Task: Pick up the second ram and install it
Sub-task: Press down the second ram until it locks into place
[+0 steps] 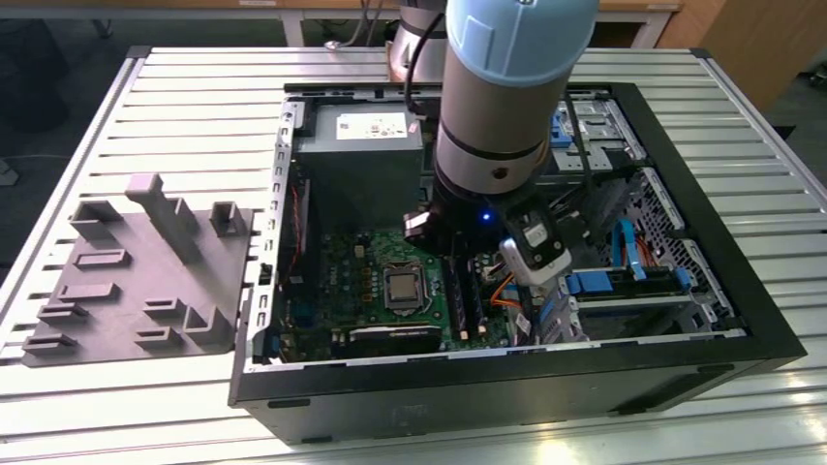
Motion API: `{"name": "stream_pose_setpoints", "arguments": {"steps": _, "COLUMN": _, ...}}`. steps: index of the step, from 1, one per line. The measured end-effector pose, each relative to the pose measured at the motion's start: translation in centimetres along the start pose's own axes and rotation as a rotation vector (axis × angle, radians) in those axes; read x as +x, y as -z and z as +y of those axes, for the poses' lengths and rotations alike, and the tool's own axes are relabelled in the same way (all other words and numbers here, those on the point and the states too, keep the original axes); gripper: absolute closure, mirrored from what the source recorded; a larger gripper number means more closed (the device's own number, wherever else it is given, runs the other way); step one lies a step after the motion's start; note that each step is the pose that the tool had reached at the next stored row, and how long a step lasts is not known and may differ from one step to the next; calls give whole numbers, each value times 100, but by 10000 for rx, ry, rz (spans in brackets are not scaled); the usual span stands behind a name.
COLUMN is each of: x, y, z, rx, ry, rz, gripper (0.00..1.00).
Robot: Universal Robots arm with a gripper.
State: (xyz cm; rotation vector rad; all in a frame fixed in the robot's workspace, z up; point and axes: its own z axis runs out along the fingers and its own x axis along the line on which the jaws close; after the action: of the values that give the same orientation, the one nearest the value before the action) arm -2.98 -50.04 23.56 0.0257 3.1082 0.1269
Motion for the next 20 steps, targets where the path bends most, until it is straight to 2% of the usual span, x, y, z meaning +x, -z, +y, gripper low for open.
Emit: {"name": "stream_pose_setpoints", "arguments": {"steps": 20, "x": -2, "y": 12, "z": -144, "rx": -32, "ry": -2, "rz": 1, "gripper": 89}}
